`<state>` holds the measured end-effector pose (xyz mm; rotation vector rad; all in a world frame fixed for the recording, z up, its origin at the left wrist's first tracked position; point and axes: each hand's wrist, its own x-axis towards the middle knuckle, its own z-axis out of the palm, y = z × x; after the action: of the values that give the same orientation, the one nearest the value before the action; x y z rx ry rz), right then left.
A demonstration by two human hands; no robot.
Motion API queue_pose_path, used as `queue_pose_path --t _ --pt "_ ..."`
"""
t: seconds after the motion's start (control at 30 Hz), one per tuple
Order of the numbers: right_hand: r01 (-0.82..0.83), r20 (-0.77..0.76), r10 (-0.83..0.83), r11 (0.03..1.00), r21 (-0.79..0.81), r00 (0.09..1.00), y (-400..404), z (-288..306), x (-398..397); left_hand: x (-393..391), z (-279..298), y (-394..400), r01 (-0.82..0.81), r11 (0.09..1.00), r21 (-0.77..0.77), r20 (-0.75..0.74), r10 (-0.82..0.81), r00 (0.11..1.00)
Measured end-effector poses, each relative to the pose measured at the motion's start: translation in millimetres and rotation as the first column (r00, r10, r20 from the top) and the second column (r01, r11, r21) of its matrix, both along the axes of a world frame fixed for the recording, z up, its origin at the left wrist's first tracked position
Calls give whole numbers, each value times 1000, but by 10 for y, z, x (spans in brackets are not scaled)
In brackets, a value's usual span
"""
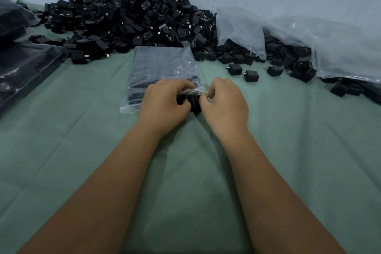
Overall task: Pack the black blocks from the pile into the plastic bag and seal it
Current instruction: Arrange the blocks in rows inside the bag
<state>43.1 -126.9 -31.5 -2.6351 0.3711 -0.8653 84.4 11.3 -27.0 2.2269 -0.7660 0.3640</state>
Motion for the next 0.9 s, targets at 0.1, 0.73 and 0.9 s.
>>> queue_pose_path --t 0.1,0.73,0.9 --pt "-120 29 116 965 233 993 -40 12 2 10 -4 -3 -9 1000 21 24 8 1000" --pt "-190 46 186 919 345 982 -191 -74 34 -5 -36 -11 -25 1000 -4 68 25 997" --pt "-176 30 175 948 265 984 -175 -39 34 -39 -7 -4 17 989 144 83 -29 996"
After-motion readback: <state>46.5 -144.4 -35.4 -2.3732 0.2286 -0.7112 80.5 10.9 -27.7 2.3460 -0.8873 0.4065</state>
